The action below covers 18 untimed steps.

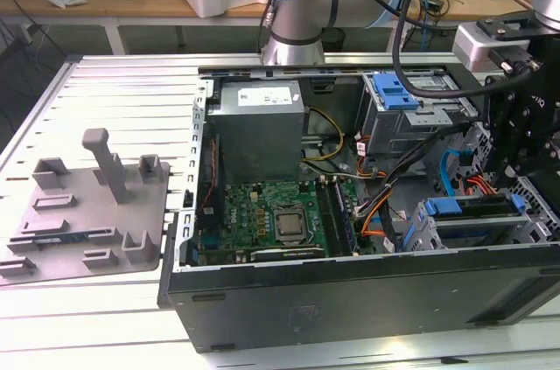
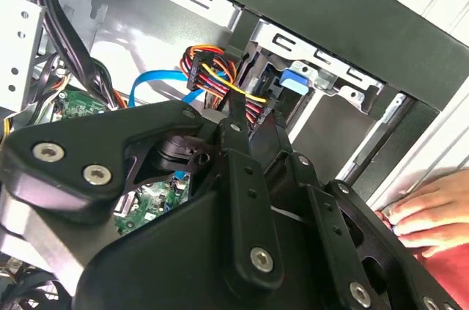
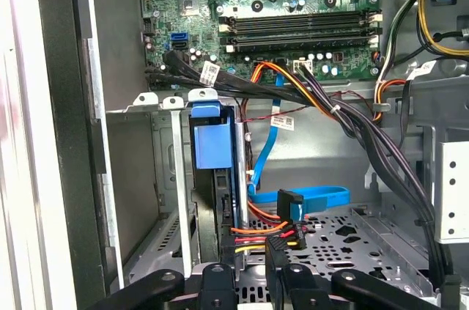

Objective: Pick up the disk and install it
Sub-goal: 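Insert the second disk wire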

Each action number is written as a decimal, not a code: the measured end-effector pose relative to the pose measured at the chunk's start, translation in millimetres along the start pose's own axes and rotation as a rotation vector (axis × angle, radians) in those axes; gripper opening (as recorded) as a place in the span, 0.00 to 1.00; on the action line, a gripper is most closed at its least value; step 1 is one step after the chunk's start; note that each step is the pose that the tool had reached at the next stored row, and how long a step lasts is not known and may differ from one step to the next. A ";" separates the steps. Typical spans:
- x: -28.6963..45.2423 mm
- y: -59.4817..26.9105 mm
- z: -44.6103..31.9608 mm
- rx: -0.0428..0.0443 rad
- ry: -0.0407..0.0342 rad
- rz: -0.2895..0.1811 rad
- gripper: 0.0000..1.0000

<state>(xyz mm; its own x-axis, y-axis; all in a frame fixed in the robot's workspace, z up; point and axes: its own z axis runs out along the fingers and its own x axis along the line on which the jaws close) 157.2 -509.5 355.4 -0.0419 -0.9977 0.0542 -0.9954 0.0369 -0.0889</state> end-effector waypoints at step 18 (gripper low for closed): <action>-20.3 12.8 -26.4 -0.0017 0.0125 -0.001 0.30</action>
<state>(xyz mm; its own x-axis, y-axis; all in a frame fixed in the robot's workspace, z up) 143.1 -487.3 379.4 -0.0416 -0.9969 0.0668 -0.9956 0.0357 -0.0871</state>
